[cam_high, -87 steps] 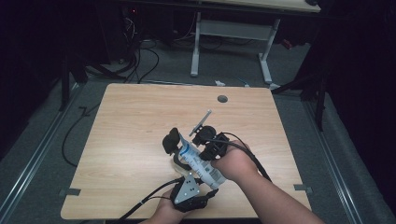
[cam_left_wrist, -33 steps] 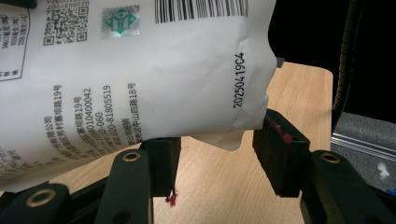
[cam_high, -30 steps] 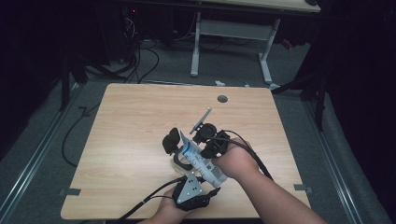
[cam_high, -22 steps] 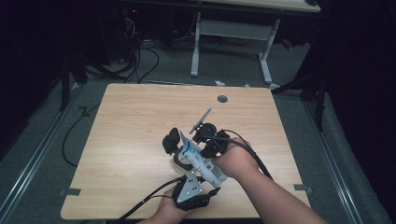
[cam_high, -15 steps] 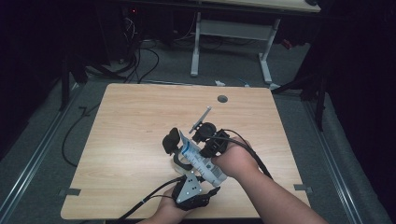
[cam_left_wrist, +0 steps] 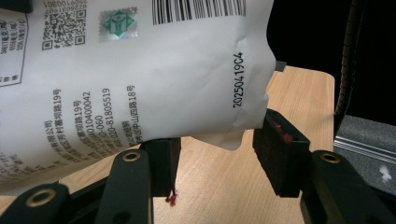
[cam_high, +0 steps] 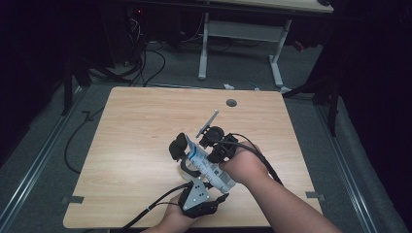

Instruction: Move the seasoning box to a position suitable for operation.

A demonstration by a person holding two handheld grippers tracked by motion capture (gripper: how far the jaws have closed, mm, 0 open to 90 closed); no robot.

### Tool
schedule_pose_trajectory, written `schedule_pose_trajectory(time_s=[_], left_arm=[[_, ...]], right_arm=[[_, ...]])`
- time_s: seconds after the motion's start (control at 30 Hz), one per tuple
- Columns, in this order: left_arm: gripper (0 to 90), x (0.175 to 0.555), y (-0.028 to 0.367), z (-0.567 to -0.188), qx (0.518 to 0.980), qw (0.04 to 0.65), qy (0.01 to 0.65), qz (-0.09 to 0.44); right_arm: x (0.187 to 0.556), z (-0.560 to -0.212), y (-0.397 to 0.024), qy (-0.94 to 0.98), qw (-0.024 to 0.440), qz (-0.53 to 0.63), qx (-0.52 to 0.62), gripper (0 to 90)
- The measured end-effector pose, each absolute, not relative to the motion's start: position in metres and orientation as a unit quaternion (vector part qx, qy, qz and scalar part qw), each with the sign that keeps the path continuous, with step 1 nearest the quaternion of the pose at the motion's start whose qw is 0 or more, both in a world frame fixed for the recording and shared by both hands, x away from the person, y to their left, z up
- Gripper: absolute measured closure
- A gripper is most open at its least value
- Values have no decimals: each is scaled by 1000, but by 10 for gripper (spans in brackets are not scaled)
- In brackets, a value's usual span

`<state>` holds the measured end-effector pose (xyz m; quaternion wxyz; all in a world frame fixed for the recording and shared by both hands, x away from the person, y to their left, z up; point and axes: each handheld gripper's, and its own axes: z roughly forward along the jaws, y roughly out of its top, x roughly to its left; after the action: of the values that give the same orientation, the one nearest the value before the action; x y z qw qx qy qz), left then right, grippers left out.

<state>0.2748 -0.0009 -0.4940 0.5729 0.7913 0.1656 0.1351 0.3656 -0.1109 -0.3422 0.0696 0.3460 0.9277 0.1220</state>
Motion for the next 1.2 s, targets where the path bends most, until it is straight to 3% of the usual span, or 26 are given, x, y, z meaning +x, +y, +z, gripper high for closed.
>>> schedule_pose_trajectory(time_s=[1.2], left_arm=[[526, 275, 0, -491, 789, 576, 165, 137]], right_arm=[[367, -341, -108, 929, 75, 122, 340, 900]])
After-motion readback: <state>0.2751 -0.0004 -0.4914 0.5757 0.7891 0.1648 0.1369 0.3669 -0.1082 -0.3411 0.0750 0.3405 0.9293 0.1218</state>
